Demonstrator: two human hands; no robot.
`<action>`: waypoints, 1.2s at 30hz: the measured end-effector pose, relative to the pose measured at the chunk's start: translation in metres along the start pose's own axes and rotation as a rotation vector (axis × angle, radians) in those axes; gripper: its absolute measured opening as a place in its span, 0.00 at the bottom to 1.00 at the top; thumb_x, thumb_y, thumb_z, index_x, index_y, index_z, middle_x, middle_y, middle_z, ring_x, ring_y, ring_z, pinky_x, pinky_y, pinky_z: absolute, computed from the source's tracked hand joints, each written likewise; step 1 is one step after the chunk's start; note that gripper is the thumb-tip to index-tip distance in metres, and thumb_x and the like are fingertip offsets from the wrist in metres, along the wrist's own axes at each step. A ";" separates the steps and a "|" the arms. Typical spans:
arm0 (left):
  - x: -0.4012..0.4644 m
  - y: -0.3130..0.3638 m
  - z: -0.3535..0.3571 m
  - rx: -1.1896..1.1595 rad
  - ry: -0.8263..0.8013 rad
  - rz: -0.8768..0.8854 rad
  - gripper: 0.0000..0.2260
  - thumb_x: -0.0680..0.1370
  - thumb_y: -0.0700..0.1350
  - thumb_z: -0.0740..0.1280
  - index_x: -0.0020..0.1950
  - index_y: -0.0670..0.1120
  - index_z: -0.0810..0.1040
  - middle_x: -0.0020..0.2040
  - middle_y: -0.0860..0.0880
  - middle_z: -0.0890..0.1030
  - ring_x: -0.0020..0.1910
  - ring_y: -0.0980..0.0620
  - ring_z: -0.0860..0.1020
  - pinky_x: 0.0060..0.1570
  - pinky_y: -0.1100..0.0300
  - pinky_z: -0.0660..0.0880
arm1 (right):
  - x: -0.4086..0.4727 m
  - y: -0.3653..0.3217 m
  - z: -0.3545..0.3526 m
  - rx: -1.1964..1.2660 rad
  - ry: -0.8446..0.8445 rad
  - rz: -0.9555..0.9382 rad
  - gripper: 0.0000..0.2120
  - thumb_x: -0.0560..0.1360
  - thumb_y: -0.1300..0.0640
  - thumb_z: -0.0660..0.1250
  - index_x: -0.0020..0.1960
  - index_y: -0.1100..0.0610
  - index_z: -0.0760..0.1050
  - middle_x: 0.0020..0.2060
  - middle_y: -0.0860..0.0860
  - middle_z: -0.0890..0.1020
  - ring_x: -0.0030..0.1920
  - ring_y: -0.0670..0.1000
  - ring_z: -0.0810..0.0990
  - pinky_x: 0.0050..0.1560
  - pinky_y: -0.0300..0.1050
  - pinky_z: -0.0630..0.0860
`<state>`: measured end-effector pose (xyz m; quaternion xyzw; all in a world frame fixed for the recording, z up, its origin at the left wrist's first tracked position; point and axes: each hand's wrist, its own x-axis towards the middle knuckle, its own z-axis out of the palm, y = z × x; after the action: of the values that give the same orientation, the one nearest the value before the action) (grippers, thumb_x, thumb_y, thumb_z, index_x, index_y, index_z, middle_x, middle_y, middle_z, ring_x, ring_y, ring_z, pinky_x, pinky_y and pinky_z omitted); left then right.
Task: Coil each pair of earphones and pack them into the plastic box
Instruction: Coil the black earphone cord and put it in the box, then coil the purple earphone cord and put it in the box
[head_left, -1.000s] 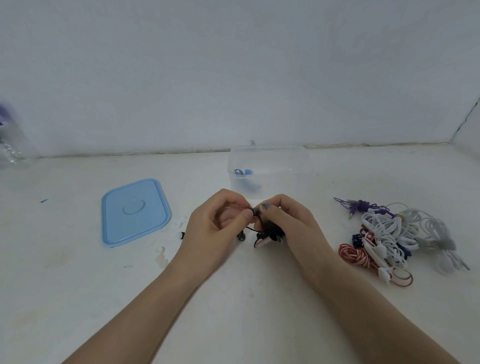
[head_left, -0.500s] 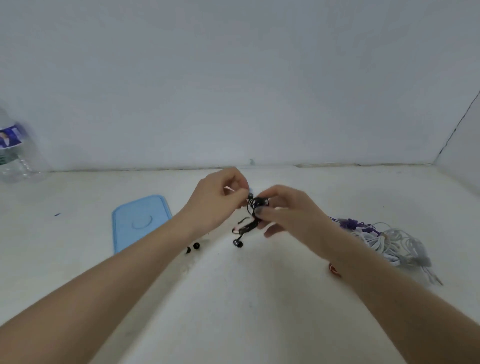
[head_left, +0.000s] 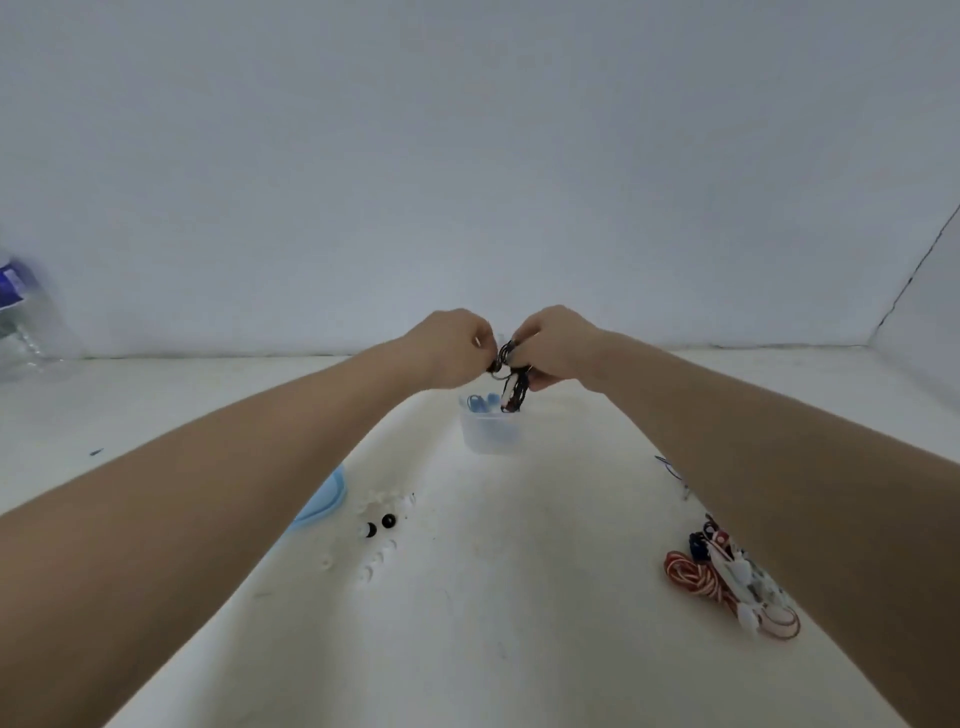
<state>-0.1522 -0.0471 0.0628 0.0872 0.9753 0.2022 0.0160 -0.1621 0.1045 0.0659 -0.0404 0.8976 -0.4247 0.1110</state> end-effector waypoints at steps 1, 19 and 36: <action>-0.001 -0.002 0.007 0.108 -0.025 -0.001 0.12 0.81 0.43 0.61 0.55 0.46 0.83 0.52 0.49 0.82 0.52 0.46 0.78 0.49 0.57 0.74 | 0.000 0.003 0.005 -0.029 -0.022 0.016 0.13 0.76 0.68 0.65 0.59 0.70 0.78 0.45 0.64 0.84 0.47 0.62 0.85 0.55 0.56 0.82; -0.061 0.031 0.044 0.269 0.009 0.227 0.10 0.82 0.45 0.59 0.62 0.47 0.73 0.58 0.48 0.75 0.56 0.44 0.77 0.54 0.50 0.76 | -0.064 0.084 -0.073 -0.839 -0.082 0.254 0.19 0.72 0.65 0.68 0.63 0.63 0.79 0.61 0.59 0.81 0.60 0.59 0.80 0.60 0.51 0.79; -0.092 0.035 0.041 0.199 0.013 0.174 0.22 0.81 0.45 0.62 0.74 0.50 0.64 0.67 0.47 0.66 0.46 0.43 0.78 0.50 0.50 0.78 | -0.100 0.080 -0.088 -0.552 0.260 0.035 0.09 0.78 0.57 0.65 0.50 0.62 0.80 0.48 0.58 0.84 0.48 0.58 0.83 0.45 0.46 0.77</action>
<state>-0.0531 -0.0161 0.0390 0.1712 0.9794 0.1055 -0.0168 -0.0842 0.2384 0.0750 0.0014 0.9863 -0.1643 -0.0128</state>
